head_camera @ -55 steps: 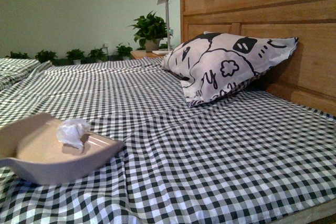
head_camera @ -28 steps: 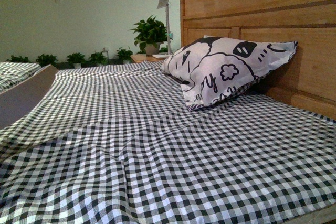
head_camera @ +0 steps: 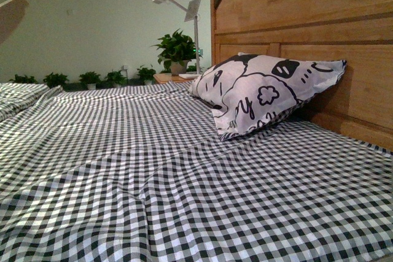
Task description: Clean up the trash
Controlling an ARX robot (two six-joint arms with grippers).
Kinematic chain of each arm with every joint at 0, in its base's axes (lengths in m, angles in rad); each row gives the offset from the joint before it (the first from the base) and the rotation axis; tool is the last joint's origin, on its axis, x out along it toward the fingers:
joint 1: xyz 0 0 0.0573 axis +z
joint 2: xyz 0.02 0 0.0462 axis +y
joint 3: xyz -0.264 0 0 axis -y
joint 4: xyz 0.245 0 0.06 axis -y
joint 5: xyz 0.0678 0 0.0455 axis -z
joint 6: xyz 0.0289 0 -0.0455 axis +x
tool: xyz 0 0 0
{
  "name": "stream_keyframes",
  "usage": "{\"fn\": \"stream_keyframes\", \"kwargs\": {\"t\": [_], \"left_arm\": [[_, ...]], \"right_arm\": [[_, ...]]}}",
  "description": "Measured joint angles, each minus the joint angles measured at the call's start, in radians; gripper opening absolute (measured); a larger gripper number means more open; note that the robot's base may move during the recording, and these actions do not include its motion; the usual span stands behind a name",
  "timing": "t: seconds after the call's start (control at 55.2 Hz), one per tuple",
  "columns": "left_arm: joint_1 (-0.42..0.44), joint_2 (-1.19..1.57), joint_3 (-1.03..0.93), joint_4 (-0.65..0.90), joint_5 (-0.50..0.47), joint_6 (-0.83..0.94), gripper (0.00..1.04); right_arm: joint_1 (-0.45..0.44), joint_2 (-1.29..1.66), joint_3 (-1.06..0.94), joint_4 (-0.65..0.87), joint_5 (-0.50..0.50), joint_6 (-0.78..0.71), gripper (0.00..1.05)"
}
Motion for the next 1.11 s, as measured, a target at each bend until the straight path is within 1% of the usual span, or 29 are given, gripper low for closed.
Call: {"fn": "stream_keyframes", "kwargs": {"t": [0.254,0.562,0.652,0.924,1.015,1.105], "left_arm": [[0.056,-0.156,-0.057,-0.049,0.033,-0.021,0.28],[0.168,-0.287,-0.168,-0.09,0.099,-0.116,0.28],[0.188,-0.312,-0.195,-0.101,0.118,-0.126,0.28],[0.194,-0.34,-0.233,-0.117,0.155,-0.137,0.28],[0.196,-0.359,-0.233,-0.147,0.168,-0.144,0.28],[0.197,-0.397,-0.232,-0.17,0.186,-0.151,0.28]], "right_arm": [[-0.024,0.0,0.023,0.001,-0.025,-0.005,0.22],[-0.029,0.001,0.032,0.025,-0.043,-0.024,0.22],[-0.022,0.002,0.041,0.033,-0.044,-0.027,0.22],[0.045,0.005,0.056,0.051,0.001,-0.028,0.22],[0.04,0.012,0.072,0.059,-0.015,-0.027,0.22],[0.003,0.024,0.102,0.072,-0.054,-0.027,0.22]]}}
